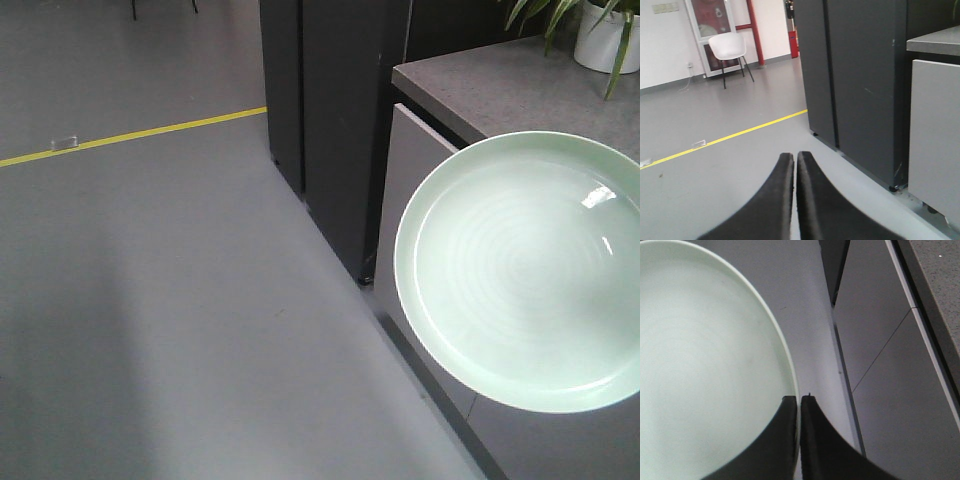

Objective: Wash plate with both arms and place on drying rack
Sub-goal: 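Turn the base toward the counter with the potted plant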

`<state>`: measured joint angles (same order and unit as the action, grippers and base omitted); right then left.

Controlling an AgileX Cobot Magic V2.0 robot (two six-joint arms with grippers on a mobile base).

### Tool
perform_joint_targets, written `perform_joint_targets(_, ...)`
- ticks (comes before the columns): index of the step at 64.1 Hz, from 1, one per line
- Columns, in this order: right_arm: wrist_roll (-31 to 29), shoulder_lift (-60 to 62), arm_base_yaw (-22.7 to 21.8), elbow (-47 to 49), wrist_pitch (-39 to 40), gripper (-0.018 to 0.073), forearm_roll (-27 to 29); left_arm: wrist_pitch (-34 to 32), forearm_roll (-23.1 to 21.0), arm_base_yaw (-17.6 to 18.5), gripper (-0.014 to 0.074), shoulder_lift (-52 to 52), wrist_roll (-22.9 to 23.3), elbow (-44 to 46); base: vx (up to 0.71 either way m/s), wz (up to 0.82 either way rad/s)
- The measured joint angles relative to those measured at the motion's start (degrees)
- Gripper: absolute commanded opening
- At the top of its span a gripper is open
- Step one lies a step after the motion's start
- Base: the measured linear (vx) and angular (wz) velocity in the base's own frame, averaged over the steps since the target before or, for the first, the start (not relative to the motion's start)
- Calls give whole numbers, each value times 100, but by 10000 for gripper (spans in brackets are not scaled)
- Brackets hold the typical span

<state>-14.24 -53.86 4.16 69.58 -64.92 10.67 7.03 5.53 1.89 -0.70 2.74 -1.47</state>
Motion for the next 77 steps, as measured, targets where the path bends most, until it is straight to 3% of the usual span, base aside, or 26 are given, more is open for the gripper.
perform_joint_targets(77, 0, 0, 0, 0, 0, -8, 0, 0, 0, 0, 3, 0, 0, 0, 7, -14)
